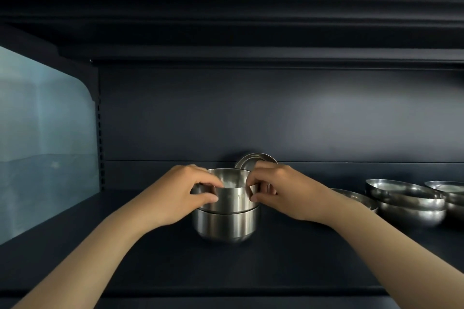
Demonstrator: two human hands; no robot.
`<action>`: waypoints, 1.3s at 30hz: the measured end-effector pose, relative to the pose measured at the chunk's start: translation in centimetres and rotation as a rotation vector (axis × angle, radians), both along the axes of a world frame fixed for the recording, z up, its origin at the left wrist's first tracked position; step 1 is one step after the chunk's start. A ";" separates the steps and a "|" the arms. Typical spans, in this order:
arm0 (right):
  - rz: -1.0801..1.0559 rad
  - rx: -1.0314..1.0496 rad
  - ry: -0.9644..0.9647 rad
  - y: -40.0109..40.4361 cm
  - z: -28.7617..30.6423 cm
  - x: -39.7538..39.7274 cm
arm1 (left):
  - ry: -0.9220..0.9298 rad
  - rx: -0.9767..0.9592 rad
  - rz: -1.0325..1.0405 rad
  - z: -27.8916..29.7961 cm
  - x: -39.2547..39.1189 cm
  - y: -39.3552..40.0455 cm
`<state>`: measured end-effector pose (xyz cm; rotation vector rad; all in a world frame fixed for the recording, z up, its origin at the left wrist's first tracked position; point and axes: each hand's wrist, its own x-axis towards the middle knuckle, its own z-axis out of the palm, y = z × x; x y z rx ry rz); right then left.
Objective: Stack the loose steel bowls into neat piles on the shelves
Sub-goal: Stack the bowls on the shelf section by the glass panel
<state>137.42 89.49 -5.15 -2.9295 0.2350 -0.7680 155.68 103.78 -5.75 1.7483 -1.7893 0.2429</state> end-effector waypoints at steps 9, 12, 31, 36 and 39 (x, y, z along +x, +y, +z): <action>0.005 -0.022 0.014 -0.9 -1.6 0.0 | -0.106 0.012 0.029 -2.2 -0.2 -0.6; 0.008 -0.035 0.019 -1.0 -1.9 0.7 | -0.108 0.004 0.023 -2.3 0.4 -0.6; -0.104 0.034 0.055 -3.9 -2.7 17.2 | -0.198 0.094 0.323 -1.8 12.7 -5.0; -0.108 0.001 -0.075 -5.5 -0.7 13.6 | -0.372 -0.142 0.303 -1.7 10.1 -5.6; -0.274 0.037 -0.249 -8.0 0.6 9.6 | -0.216 -0.251 0.173 -0.6 6.1 -7.8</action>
